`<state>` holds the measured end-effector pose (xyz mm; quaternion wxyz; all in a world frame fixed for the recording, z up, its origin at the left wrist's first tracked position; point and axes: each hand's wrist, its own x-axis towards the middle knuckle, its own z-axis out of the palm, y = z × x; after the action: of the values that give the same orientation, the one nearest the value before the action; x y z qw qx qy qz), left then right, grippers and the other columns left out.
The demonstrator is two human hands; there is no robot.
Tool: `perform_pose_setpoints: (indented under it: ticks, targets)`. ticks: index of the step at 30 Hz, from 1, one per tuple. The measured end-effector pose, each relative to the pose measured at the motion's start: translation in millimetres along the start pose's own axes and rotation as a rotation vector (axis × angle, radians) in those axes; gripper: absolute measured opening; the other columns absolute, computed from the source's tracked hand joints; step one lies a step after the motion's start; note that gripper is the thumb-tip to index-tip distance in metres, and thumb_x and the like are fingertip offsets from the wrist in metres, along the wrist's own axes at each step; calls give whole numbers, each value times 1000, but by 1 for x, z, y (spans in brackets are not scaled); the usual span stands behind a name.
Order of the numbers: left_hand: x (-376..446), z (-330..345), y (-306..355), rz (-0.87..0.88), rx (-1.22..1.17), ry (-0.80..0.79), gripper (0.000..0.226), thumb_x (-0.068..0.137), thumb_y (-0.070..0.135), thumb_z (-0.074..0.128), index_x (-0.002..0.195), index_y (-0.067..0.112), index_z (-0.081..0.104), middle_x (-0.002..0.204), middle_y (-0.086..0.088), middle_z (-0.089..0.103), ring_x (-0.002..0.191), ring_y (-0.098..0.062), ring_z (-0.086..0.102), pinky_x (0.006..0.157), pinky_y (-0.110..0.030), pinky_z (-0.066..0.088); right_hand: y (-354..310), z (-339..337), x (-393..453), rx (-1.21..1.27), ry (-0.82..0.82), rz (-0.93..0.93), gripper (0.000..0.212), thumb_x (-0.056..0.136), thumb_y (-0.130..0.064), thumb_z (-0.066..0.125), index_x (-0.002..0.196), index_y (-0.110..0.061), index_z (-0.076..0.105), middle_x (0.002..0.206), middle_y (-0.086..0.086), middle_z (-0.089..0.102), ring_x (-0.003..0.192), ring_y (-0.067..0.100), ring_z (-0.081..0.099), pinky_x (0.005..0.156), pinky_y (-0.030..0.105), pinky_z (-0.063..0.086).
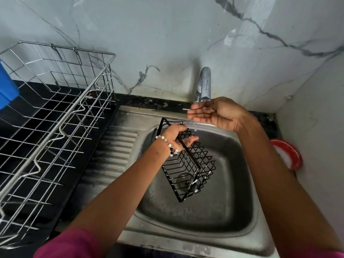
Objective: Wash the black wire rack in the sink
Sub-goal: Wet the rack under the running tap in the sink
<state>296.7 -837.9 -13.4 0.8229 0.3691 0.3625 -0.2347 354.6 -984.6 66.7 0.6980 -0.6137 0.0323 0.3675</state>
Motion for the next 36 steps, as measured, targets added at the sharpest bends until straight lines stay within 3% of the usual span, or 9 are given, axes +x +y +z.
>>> perform_pose_setpoints:
  ticks: [2,4,7,11,14,19,24,28,36]
  targets:
    - [0,2,-1,42,-20,-3,8,98,7,42,101,3,49,78,-33,68,83,-22,63,42,-17,47,-2,-1,0,-1,0,7,33,95,12,31,110,12,60,107,28,67,99,34,69,82,37,58]
    - [-1,4,-2,83,-50,18,14,99,3,36,90,2,46,71,-31,66,96,-26,57,38,-14,45,-2,-2,1,-71,76,-7,30,93,14,33,106,12,61,106,29,67,93,34,70,78,36,59]
    - [-1,11,-4,129,-148,43,20,102,6,32,88,5,48,89,-23,53,89,-32,58,39,-13,45,-1,-2,1,-104,9,-4,34,92,17,31,109,12,61,106,29,66,97,35,69,85,39,57]
    - [3,13,-7,137,-276,100,24,100,0,38,96,18,53,122,-19,46,123,-49,45,59,-38,61,2,-4,1,-64,-7,-1,34,91,16,32,110,13,61,111,31,65,102,36,67,89,41,55]
    - [5,13,-7,147,-349,54,30,101,-2,32,91,19,52,129,-18,45,122,-54,44,67,-50,59,3,-7,1,-71,3,-18,34,90,18,34,109,12,62,112,31,65,102,35,68,89,40,55]
    - [10,13,-11,179,-474,0,34,97,-7,29,92,17,51,94,-15,54,120,-41,49,95,-70,35,-1,-11,-1,-131,29,1,34,90,19,33,109,14,61,109,31,65,97,35,69,82,37,58]
    - [10,17,-15,205,-484,-8,30,95,-4,32,88,18,51,112,-18,51,109,-39,52,93,-65,37,1,-17,-3,-128,-53,42,36,92,18,30,113,13,60,108,31,66,100,37,68,84,38,57]
    - [7,18,-19,218,-526,-1,31,93,-6,31,83,17,49,109,-19,49,94,-39,51,96,-63,40,3,-22,-2,-144,51,21,31,90,17,37,109,12,62,110,32,65,96,35,69,77,34,59]
    - [4,17,-17,232,-589,-43,34,89,-7,31,71,18,43,112,-19,45,106,-37,49,94,-64,40,10,-27,-2,-90,101,-3,34,89,18,35,111,14,60,109,31,65,98,36,69,85,39,57]
